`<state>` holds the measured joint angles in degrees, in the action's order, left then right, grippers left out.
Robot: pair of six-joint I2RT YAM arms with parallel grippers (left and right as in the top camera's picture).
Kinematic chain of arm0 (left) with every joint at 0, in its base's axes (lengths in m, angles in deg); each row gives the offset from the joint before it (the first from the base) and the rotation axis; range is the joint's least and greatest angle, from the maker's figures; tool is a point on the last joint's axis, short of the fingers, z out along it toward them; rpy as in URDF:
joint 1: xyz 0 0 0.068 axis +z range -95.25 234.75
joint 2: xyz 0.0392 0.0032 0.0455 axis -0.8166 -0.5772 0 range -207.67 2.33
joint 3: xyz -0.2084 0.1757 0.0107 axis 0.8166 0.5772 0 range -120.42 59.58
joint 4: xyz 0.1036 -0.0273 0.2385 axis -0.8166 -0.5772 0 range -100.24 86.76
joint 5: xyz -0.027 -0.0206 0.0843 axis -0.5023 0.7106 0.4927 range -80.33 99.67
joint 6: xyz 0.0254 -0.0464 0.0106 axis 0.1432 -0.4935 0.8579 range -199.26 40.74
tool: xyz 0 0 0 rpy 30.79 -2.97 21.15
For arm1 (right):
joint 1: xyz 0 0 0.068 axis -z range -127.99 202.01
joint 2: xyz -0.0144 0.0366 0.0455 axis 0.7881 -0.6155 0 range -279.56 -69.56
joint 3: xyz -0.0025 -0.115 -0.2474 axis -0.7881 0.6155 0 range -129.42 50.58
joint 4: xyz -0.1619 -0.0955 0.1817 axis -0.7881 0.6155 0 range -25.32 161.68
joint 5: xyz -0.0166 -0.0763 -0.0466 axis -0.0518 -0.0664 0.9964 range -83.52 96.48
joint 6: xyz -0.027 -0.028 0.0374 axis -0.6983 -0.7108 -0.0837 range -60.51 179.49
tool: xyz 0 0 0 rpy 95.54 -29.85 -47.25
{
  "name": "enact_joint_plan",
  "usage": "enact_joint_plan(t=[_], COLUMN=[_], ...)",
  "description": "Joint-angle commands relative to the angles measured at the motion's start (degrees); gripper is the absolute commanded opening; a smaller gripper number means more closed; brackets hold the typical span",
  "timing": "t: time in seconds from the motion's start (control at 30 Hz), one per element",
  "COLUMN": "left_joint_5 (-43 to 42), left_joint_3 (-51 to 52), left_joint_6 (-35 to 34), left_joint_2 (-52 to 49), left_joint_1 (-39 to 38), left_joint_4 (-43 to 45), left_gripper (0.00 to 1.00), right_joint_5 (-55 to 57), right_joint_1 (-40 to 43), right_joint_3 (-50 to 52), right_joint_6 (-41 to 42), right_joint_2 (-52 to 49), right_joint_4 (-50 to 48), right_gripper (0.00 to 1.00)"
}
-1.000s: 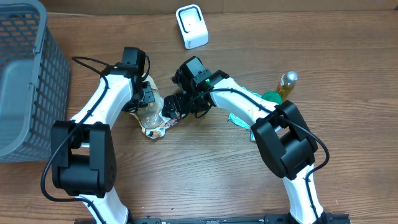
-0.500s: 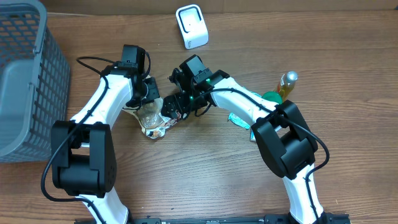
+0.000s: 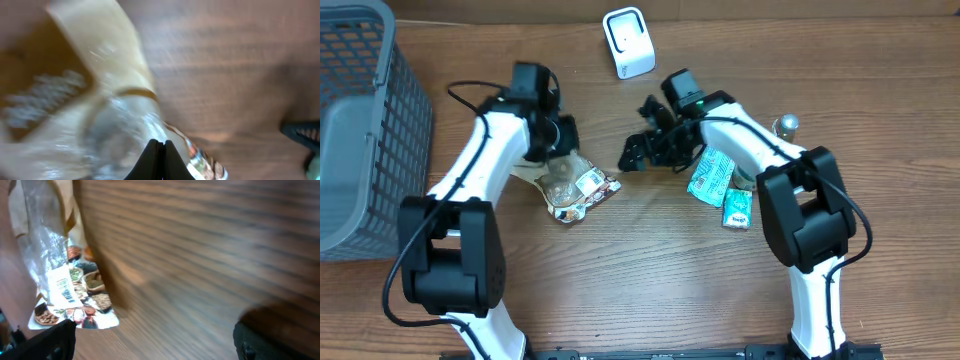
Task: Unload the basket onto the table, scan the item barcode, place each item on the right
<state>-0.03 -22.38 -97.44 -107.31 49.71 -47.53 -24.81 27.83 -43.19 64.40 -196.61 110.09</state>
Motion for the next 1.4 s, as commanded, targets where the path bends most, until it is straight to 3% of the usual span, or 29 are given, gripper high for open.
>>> enact_joint_plan(t=[0.0,0.17,0.5,0.87,1.1,1.23,1.37], left_joint_5=[6.67,16.39,13.57,-15.78,-29.16,-22.8,-0.98], left_joint_3=[-2.58,-0.85,5.81,5.66,0.13,-7.23,-13.77], left_joint_6=[-1.77,-1.51,-1.51,5.07,8.83,9.18,2.93], left_joint_2=[0.26,0.2,-3.17,-4.98,-4.98,-4.92,-4.92], left_joint_1=[2.1,2.29,2.1,1.62,1.66,1.7,1.92], left_joint_4=[-0.68,0.04,8.2,8.85,6.54,-2.91,-14.86], left_gripper=[0.04,0.04,0.04,0.04,0.05,0.04,0.04], right_joint_5=[3.61,3.65,3.65,3.85,3.82,3.82,3.85], right_joint_1=[1.03,1.33,1.33,1.33,1.33,1.33,1.33], right_joint_3=[0.31,0.31,0.31,0.31,0.31,0.31,0.31], right_joint_6=[-0.92,-0.9,-0.87,-0.87,-0.66,-0.66,-0.66], right_joint_2=[2.43,2.43,2.43,2.43,2.43,2.43,2.43], right_joint_4=[-0.02,-1.64,-1.53,-0.09,-0.02,0.39,0.85], right_gripper=[1.0,1.0,1.0,1.0,1.0,1.0,1.0])
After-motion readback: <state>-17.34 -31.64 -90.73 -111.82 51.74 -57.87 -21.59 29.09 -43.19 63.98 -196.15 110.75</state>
